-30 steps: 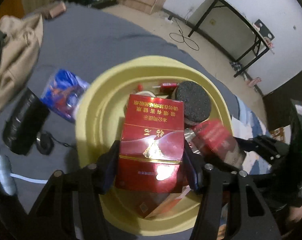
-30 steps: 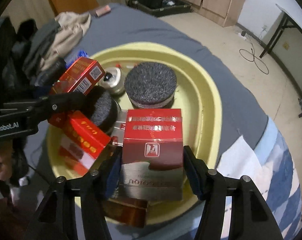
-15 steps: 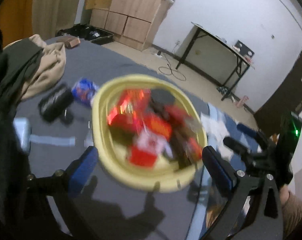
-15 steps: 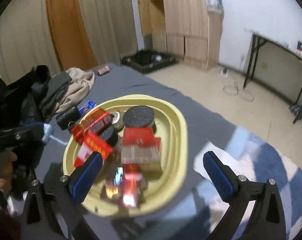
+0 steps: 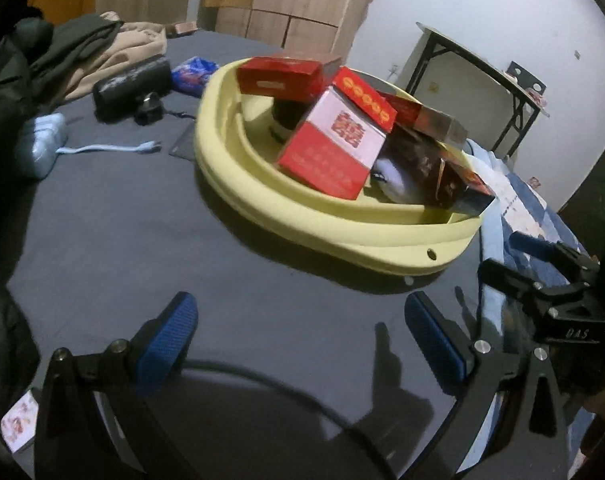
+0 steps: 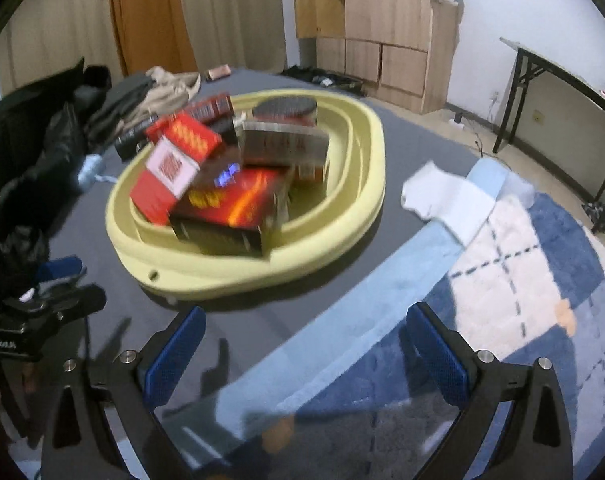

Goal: Organize rigid objects
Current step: 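Carry red boxes to yellow tray and release them with both grippers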

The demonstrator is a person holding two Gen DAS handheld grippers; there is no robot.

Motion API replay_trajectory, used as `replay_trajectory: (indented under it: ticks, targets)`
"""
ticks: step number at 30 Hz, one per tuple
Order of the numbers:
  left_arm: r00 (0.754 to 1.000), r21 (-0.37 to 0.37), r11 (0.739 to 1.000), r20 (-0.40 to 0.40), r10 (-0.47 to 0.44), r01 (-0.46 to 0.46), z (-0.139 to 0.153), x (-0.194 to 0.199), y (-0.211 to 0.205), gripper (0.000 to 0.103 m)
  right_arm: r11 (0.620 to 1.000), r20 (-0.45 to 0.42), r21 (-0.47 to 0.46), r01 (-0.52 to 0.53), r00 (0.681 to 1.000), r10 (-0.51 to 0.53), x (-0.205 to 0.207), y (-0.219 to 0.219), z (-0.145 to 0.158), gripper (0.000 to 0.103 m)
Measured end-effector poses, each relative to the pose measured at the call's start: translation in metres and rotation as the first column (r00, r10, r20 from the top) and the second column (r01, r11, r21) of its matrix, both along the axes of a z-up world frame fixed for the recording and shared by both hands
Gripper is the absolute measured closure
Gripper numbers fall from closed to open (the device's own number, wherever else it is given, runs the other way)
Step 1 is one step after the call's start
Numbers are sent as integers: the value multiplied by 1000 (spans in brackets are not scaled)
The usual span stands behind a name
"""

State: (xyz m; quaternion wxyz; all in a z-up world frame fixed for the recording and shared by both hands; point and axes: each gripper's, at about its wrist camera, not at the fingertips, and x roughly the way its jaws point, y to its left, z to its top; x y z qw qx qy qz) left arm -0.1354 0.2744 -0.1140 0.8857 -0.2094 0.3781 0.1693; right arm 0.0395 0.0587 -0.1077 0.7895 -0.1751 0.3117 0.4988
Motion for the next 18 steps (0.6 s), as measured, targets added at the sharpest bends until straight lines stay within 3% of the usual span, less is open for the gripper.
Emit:
replay_trajectory:
  ticks: [4,10,18]
  targets:
    - [999,49,999,-36,-19,21,-8,16,-3,0,999,-26,-35,2,1000,-3,0,10,-11,0]
    - [991,160,987,-136,-5,27,-15,33,-14,0,995,91,-95,33,996,-24,-5,33,-23,0]
    - [992,147,989,-127,-6,24,-18,30,-9,0,994,104,-102,37,994,-26,-11,44,-24,0]
